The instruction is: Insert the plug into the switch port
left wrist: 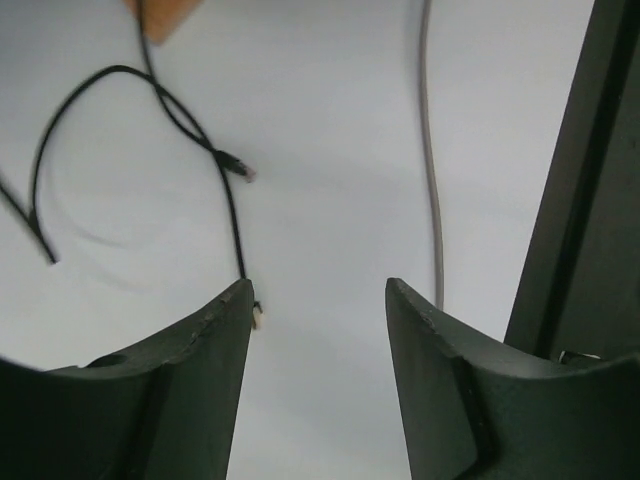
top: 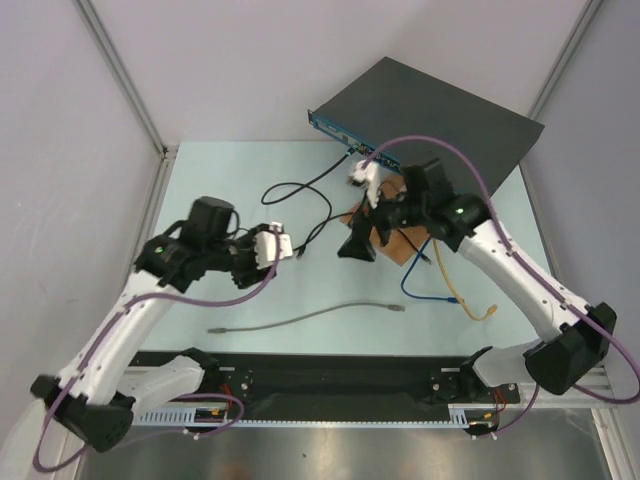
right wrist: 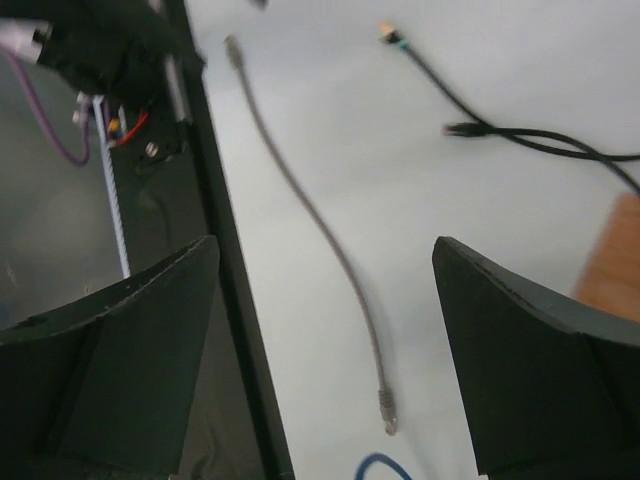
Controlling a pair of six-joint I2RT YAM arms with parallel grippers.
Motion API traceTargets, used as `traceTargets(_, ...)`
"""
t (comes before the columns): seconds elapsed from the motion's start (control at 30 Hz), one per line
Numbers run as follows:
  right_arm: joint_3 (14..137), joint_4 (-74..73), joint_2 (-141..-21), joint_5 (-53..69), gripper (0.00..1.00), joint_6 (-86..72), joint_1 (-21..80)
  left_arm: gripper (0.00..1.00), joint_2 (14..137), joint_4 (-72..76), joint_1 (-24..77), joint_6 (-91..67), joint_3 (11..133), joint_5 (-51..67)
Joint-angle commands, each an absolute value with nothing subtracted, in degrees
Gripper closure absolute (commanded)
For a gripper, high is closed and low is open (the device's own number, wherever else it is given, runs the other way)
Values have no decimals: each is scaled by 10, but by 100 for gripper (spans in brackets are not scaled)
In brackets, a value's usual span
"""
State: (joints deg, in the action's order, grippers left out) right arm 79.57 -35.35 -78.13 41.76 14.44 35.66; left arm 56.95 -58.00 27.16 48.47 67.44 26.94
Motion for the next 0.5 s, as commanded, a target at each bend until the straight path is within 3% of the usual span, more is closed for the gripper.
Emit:
traceTargets(0.0,828,-312,-704,452,8,71,300,39,594,-485,344,434,628,229)
traceTargets(0.17,874,-311,-665,464,8,3,202,35,700,-323,456,390,549,228)
traceTargets(0.47,869,-307,-621,523,7,-104,5,37,967,-149,562,391,662,221)
